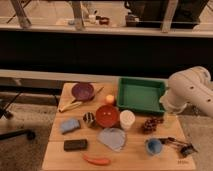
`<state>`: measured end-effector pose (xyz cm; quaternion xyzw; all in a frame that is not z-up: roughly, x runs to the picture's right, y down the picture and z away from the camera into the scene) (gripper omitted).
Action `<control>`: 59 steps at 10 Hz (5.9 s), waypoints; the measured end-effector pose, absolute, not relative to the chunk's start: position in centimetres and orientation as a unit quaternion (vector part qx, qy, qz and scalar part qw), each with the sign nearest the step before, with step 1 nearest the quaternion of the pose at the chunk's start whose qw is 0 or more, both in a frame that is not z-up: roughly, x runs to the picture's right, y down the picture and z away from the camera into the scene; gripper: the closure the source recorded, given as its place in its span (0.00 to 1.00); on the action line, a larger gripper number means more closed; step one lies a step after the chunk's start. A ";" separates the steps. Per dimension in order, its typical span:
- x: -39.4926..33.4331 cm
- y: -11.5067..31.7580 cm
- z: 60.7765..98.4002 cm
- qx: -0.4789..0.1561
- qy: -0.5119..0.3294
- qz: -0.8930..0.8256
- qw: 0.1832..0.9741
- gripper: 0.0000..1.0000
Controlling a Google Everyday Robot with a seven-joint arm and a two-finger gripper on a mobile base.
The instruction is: Stack bowls on top of each other
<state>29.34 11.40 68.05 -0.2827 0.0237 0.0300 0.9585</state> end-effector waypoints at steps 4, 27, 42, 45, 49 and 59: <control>29.3 11.4 68.0 -0.283 0.024 0.030 0.958 0.20; 19.0 16.3 64.3 -0.293 -0.087 -0.016 0.952 0.20; 4.2 22.5 65.3 -0.316 -0.148 -0.098 0.932 0.20; 2.8 22.5 66.4 -0.317 -0.152 -0.101 0.931 0.20; 1.6 21.9 68.0 -0.314 -0.152 -0.102 0.931 0.20; 0.7 20.6 72.0 -0.301 -0.153 -0.093 0.937 0.20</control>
